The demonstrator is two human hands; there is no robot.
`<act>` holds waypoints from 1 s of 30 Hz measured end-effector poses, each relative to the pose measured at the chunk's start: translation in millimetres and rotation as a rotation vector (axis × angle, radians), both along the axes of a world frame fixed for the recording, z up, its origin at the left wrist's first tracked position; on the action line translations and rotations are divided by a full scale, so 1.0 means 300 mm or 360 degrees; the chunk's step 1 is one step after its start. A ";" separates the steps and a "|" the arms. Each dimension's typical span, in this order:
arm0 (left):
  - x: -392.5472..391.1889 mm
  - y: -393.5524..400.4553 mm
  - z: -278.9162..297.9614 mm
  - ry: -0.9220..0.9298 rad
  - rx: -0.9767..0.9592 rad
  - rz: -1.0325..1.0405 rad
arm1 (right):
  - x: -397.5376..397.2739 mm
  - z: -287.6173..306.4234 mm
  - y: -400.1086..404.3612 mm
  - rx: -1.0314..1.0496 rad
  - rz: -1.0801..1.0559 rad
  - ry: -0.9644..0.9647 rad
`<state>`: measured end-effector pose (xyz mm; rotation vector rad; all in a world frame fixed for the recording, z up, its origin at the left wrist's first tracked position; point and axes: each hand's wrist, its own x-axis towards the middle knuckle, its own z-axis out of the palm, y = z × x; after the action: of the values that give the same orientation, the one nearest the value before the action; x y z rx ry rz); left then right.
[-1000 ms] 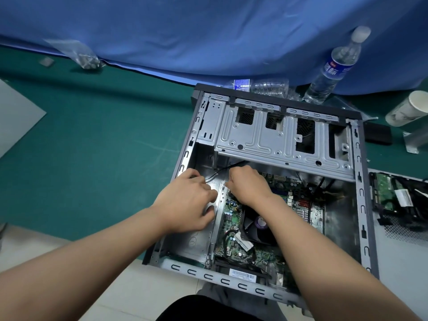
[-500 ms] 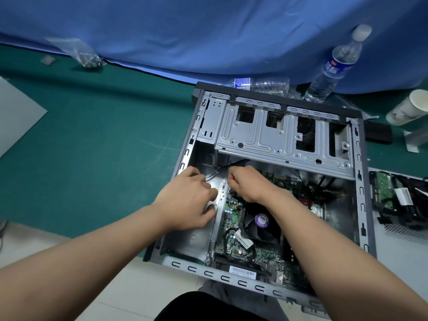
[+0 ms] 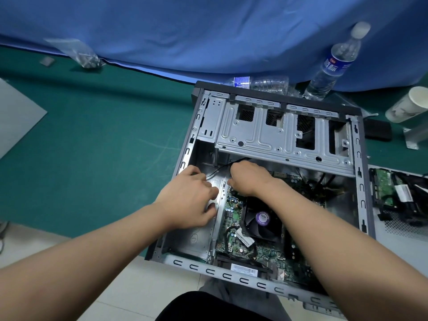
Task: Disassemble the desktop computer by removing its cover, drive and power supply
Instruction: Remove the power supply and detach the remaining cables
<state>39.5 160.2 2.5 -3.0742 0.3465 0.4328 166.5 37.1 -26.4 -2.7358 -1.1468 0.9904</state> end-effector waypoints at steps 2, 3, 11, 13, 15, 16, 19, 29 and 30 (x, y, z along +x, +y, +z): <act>0.000 -0.001 -0.001 -0.0004 0.0001 0.0002 | -0.008 0.002 0.015 -0.0062 -0.0110 -0.0036; 0.000 -0.001 -0.002 -0.0008 -0.0001 0.0004 | -0.014 0.000 0.021 -0.0069 -0.0163 -0.0051; -0.001 0.001 -0.001 -0.0011 -0.0008 0.0000 | -0.003 -0.010 0.013 -0.0022 -0.0061 0.0081; 0.000 0.002 -0.003 -0.0007 -0.0009 -0.0001 | 0.005 -0.007 -0.005 0.0001 0.0035 0.0063; 0.000 0.002 -0.003 -0.0002 -0.0014 -0.0007 | 0.006 -0.007 -0.011 0.0009 0.0139 0.0029; -0.001 0.003 -0.003 -0.0001 -0.0015 -0.0011 | 0.007 -0.006 -0.010 0.0011 0.0199 0.0010; -0.001 0.003 -0.004 -0.0018 -0.0017 -0.0014 | 0.009 0.006 0.000 -0.0034 0.0330 -0.0034; -0.001 0.004 -0.004 -0.0035 -0.0035 -0.0003 | 0.017 0.031 0.076 -0.0295 0.0038 0.0164; -0.002 0.004 -0.005 -0.0030 -0.0040 -0.0002 | 0.022 0.026 0.084 -0.0310 -0.0016 0.0243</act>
<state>38.8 161.4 1.1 -3.1000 0.3560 0.4022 173.0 62.4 -18.7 -2.7442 -1.0643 1.3506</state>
